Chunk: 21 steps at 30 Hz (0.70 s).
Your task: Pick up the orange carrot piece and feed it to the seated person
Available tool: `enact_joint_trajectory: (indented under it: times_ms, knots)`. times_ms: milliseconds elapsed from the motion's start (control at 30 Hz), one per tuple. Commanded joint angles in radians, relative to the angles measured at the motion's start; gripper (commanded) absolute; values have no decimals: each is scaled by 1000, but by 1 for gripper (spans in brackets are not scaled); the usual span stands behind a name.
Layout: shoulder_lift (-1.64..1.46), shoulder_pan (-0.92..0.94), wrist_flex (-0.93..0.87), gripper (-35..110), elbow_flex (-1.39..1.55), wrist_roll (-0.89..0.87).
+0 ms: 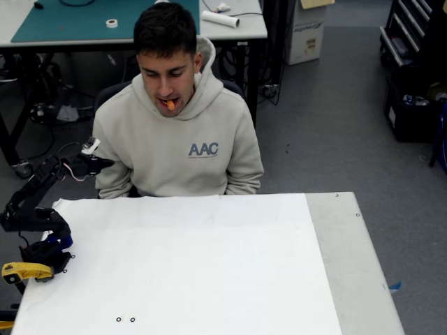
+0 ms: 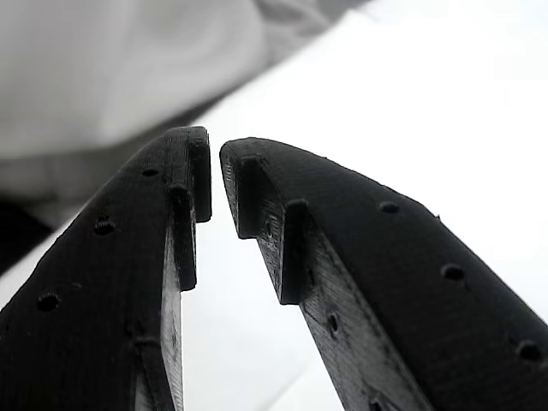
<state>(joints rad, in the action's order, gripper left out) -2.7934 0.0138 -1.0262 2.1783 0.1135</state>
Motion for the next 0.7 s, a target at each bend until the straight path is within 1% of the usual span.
enact_joint_trajectory:
  times_ms: [0, 67, 300, 667]
  knots:
    - [-195, -38, -5, -3, 141, -32]
    - [-281, -51, -5, -3, 219, -61]
    - [-489, -81, -17, -3, 476, -71]
    - [-506, -72, -38, -3, 704, -71]
